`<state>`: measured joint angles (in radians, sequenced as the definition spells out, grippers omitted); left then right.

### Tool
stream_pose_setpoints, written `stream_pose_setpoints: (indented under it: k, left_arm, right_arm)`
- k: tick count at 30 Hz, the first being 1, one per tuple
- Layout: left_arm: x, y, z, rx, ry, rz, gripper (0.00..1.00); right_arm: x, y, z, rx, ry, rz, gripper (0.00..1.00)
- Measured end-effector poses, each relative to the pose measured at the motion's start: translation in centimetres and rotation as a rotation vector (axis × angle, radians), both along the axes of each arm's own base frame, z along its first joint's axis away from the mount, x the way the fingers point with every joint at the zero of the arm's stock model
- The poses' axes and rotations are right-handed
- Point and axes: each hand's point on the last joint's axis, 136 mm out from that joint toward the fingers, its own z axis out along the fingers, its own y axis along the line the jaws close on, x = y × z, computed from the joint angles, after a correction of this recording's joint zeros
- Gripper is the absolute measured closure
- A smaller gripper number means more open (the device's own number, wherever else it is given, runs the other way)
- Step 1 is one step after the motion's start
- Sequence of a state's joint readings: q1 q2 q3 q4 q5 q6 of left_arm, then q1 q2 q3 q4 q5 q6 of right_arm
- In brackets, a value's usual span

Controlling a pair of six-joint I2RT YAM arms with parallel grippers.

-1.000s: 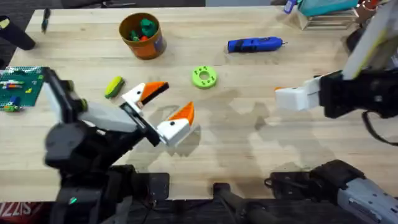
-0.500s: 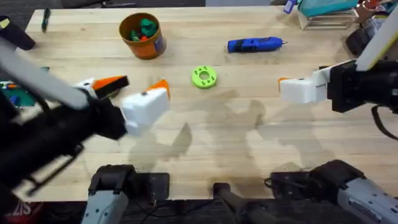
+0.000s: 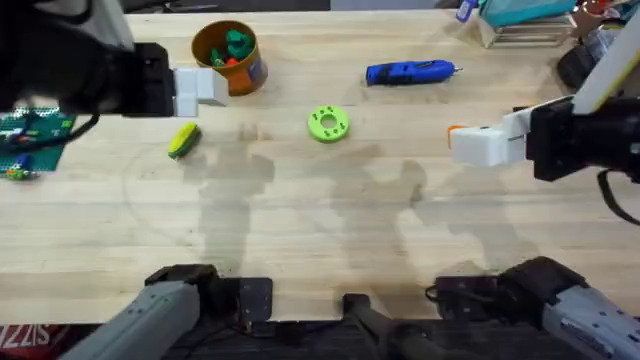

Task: Pick up the gripper from the table and insert it into the empty holder that is missing its gripper. Then pick up a screw, insert it into the mounting hole, and use the screwdriver to tighten it. Finally, clean up the table by picking up the vegetable and placing it into the bucket.

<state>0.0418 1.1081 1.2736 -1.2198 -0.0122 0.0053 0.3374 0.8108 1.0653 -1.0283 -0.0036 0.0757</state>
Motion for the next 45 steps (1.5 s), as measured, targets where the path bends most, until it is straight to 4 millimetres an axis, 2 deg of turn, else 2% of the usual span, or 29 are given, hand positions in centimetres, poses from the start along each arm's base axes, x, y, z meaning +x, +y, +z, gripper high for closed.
stream_pose_setpoints:
  k: [7, 11, 16, 24, 30, 45]
  left_arm:
    - [4.5, 1.9, -4.6, 0.178, 0.139, -0.155, 0.016]
    - [6.0, 3.0, -8.1, 0.244, 0.255, -0.23, 0.016]
    - [6.6, 5.6, -12.1, 0.256, 0.38, -0.228, 0.016]
    - [6.7, 8.6, -17.0, 0.128, 0.462, -0.234, 0.016]
    - [6.8, 9.3, -18.9, 0.093, 0.486, -0.238, 0.016]
    - [7.5, 9.0, -20.3, 0.065, 0.482, -0.254, 0.016]
  right_arm:
    - [0.0, 0.0, 0.0, 0.0, 0.0, 0.0, 0.008]
    - [0.0, 0.0, 0.0, 0.0, 0.0, 0.0, 0.008]
    - [0.0, 0.0, 0.0, 0.0, 0.0, 0.0, 0.008]
    - [0.0, 0.0, 0.0, 0.0, 0.0, 0.0, 0.008]
    - [0.0, 0.0, 0.0, 0.003, -0.002, -0.003, 0.007]
    - [0.1, 0.0, 0.1, 0.003, -0.002, -0.003, 0.007]
